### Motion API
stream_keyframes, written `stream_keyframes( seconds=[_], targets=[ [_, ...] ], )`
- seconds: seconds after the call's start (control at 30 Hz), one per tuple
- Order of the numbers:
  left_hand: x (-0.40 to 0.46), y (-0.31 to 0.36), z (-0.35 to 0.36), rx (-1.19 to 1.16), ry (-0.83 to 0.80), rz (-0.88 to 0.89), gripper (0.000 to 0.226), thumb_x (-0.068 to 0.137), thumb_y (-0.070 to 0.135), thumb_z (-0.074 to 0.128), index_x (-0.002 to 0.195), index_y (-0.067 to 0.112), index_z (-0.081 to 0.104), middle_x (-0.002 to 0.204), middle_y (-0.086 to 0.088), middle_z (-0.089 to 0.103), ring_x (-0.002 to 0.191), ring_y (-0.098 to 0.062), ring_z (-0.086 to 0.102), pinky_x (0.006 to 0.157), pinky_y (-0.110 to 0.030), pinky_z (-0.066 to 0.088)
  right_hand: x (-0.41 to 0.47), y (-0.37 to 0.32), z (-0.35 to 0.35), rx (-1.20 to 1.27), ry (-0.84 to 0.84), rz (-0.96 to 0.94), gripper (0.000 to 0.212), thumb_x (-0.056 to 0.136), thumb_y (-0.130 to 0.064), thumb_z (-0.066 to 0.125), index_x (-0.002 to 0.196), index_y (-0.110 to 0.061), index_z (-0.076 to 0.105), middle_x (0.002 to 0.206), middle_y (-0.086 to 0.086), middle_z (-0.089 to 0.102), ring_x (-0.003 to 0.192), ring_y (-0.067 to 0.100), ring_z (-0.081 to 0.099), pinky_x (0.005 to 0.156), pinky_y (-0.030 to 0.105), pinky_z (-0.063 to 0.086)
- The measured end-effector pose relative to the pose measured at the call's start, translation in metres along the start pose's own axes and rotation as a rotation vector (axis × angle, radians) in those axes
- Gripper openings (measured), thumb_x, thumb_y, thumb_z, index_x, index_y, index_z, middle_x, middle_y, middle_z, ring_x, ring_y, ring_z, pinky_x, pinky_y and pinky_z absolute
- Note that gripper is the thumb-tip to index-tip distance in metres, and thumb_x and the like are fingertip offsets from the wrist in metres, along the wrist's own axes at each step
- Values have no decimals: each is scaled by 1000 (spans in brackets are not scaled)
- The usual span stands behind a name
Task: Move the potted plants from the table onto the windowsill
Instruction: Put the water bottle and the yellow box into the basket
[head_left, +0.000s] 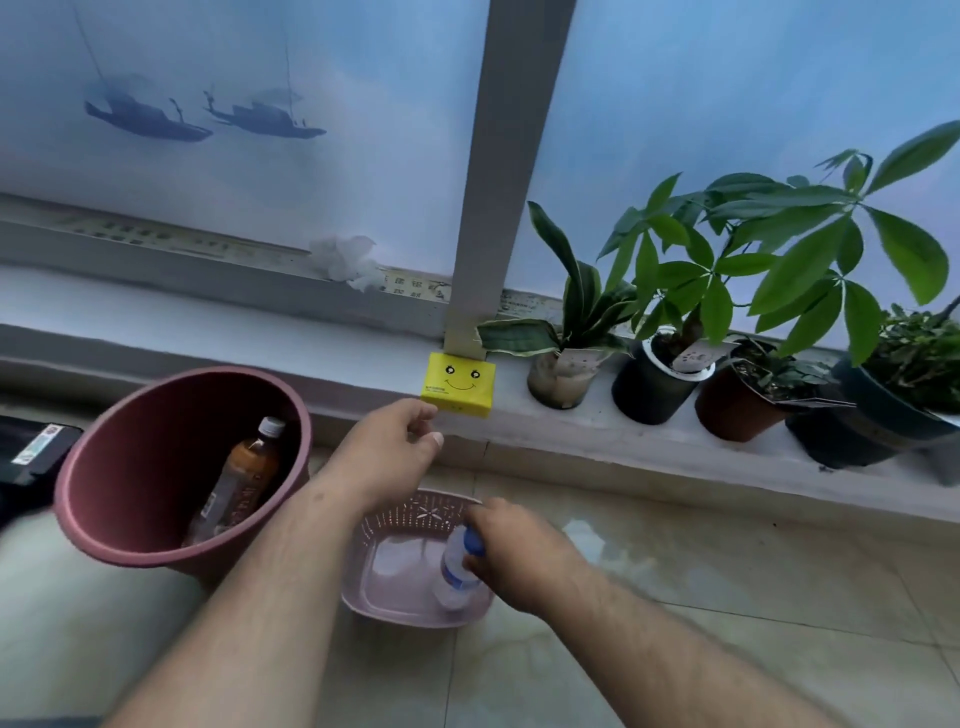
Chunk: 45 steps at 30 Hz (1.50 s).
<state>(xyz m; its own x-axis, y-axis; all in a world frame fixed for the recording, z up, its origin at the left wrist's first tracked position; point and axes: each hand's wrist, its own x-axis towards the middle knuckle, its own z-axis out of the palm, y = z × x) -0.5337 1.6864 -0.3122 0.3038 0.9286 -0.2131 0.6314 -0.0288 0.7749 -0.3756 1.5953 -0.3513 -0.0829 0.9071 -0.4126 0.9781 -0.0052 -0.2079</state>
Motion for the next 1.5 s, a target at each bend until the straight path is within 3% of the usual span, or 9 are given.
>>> stream_keyframes(
  seconds=[0.27,0.37,0.47,0.6,0.77,0.9,1.03,1.17,1.5],
  targets=[
    [27,-18,-4,-88,66,-86,40,96,27,59,135,17,59,124,1,64,106,-11,56,93,-24,40,-14,19,-20,105,18,134,54,84,-54,62,129,-27,55,133,-3,59,122,25,60,97,45,54],
    [62,-15,5,-185,234,-188,43,95,27,61,134,11,58,128,-5,64,108,-17,58,94,-27,42,-24,34,-28,175,67,103,57,85,-63,57,132,-31,55,134,-10,59,118,14,59,100,37,51],
    [104,-10,23,-189,300,-338,56,90,39,64,136,8,54,134,-11,61,118,-32,59,99,-35,47,-33,47,-29,282,168,78,59,88,-65,58,139,-36,54,134,-19,57,91,-6,50,95,20,46],
    [142,-13,57,-489,183,-667,66,77,52,76,118,3,58,111,-15,63,89,-37,66,76,-49,61,-43,67,-23,376,265,107,53,90,-62,60,136,-36,58,125,-23,60,75,-18,44,86,8,40],
    [146,-17,71,-783,201,-638,43,84,24,77,118,5,60,113,-15,67,81,-26,66,76,-45,60,-51,99,-29,398,273,195,50,90,-60,60,134,-36,61,123,-21,63,82,-5,54,87,17,48],
    [107,-24,32,-590,154,-460,26,84,9,74,103,13,57,112,-20,70,93,-34,72,83,-57,59,-43,113,-32,523,293,261,45,89,-52,68,127,-30,67,114,-15,69,72,-1,60,74,20,47],
    [55,-58,22,-259,-27,-450,35,83,5,77,113,13,60,103,-11,70,90,-29,70,79,-46,60,-29,116,-18,671,239,335,38,89,-46,71,120,-24,68,108,-13,70,81,10,71,73,32,57],
    [39,-92,55,221,-129,-480,45,76,30,82,112,13,59,110,-6,69,98,-23,67,86,-29,54,-19,108,12,874,147,391,29,91,-34,73,115,-17,67,101,-5,69,71,18,75,59,37,61],
    [23,-118,62,399,41,-508,21,85,35,69,90,16,60,99,-8,71,92,-28,65,78,-30,51,-15,92,64,1080,9,545,14,95,-22,67,99,-9,67,81,5,65,62,17,68,51,30,51]
  ],
)
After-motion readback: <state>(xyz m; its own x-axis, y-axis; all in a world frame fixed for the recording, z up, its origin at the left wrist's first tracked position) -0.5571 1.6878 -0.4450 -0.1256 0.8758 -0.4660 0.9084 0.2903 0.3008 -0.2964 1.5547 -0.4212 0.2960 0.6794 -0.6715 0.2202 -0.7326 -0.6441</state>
